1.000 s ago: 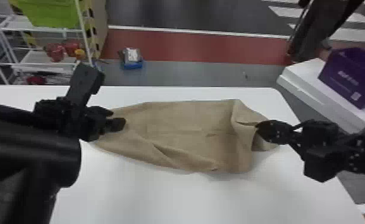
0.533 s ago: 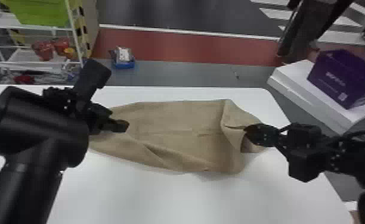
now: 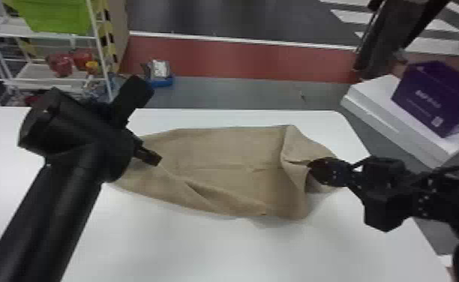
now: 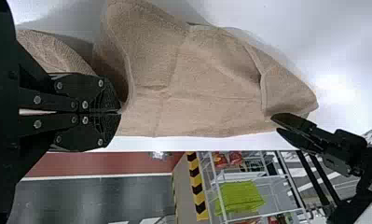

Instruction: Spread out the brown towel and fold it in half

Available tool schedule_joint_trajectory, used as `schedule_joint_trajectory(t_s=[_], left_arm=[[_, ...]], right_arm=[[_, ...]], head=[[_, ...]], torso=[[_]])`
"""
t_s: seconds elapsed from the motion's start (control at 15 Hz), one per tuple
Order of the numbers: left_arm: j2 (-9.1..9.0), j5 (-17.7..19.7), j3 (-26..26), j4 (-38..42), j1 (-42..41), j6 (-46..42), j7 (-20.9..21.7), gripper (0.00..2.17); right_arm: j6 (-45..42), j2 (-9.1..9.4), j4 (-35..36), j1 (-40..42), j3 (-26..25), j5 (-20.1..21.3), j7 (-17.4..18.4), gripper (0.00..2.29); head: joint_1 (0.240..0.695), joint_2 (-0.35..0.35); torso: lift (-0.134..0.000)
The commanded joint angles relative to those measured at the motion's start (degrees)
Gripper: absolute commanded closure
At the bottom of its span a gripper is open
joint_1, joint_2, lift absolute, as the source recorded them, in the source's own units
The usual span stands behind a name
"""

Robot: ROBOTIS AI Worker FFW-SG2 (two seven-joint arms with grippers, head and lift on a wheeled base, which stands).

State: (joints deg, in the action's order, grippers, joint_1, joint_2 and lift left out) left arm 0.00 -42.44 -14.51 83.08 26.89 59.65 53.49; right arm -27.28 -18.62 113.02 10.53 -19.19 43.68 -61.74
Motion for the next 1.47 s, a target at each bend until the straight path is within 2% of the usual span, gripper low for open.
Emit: schedule_joint_trajectory(t_s=[0.0, 0.13, 0.2, 0.4, 0.47, 0.53, 0.73, 1.0, 1.13, 1.2, 1.27, 1.33, 1.4], left_arm=[[-0.15, -1.0, 0.1, -3.1, 1.4, 0.1, 0.6, 0.51], [-0.15, -1.3, 0.4, -4.9, 2.3, 0.1, 2.1, 0.52], [-0.15, -1.3, 0.5, -5.1, 2.4, -0.1, 2.8, 0.64], [-0.15, -1.4, 1.1, -4.6, 2.1, 0.3, 4.4, 1.48], [-0.15, -1.3, 1.7, -4.2, 1.7, 0.3, 4.7, 1.84], [-0.15, -1.2, 2.1, -2.7, 1.1, 0.6, 4.7, 2.06], [-0.15, 0.3, 7.7, 8.5, -2.5, 2.5, 8.7, 2.14], [-0.15, 6.1, 18.1, 25.2, -4.2, 9.9, 10.3, 2.14], [-0.15, 10.5, 24.8, 29.0, -2.0, 14.8, 9.3, 2.14], [0.62, 13.3, 26.8, 29.1, -0.8, 16.6, 7.9, 2.14], [2.11, 16.2, 28.0, 28.5, 0.9, 18.9, 5.4, 2.14], [3.25, 17.6, 28.7, 27.0, 3.3, 19.2, 3.1, 2.14], [3.69, 17.3, 28.6, 23.0, 5.8, 19.1, 1.9, 2.14]], right_arm=[[0.0, -0.02, 0.0, 0.0, 0.1, 0.0, 0.0, 1.71], [0.0, -0.02, 0.0, -0.1, 0.1, -0.1, 0.0, 1.71], [0.0, 0.07, 0.0, 0.0, 0.1, -0.1, 0.1, 1.71], [0.0, 0.07, -0.1, -0.1, 0.1, -0.3, 0.1, 1.71], [0.0, 0.07, -0.1, -0.1, 0.0, -0.4, 0.1, 1.71], [0.0, 0.07, 0.0, -0.1, 0.0, -0.4, 0.2, 1.71], [1.4, 0.86, 0.2, -1.5, -0.8, -2.1, 0.6, 1.71], [11.8, 1.21, 1.1, -8.9, 0.4, -3.4, 2.2, 1.71], [17.9, 1.3, 1.1, -13.2, 2.0, -3.4, 4.5, 1.71], [20.2, 1.3, 1.1, -15.3, 3.0, -2.7, 5.8, 1.71], [22.7, 1.3, 0.7, -17.6, 4.0, -1.8, 6.9, 1.71], [24.1, 1.21, -1.0, -19.9, 5.3, -0.1, 8.7, 1.71], [24.4, 1.21, -3.3, -22.6, 6.3, 1.4, 9.7, 1.71]], head=[[0.695, -0.143], [0.695, -0.138], [0.695, -0.136], [0.695, -0.133], [0.695, -0.133], [0.695, -0.134], [0.695, -0.137], [0.695, -0.119], [0.644, -0.099], [0.618, -0.088], [0.561, -0.061], [0.54, -0.05], [0.517, -0.038]], torso=[[-0.134], [-0.134], [-0.134], [-0.134], [-0.134], [-0.134], [-0.134], [-0.134], [-0.134], [-0.134], [-0.134], [-0.134], [-0.134]])
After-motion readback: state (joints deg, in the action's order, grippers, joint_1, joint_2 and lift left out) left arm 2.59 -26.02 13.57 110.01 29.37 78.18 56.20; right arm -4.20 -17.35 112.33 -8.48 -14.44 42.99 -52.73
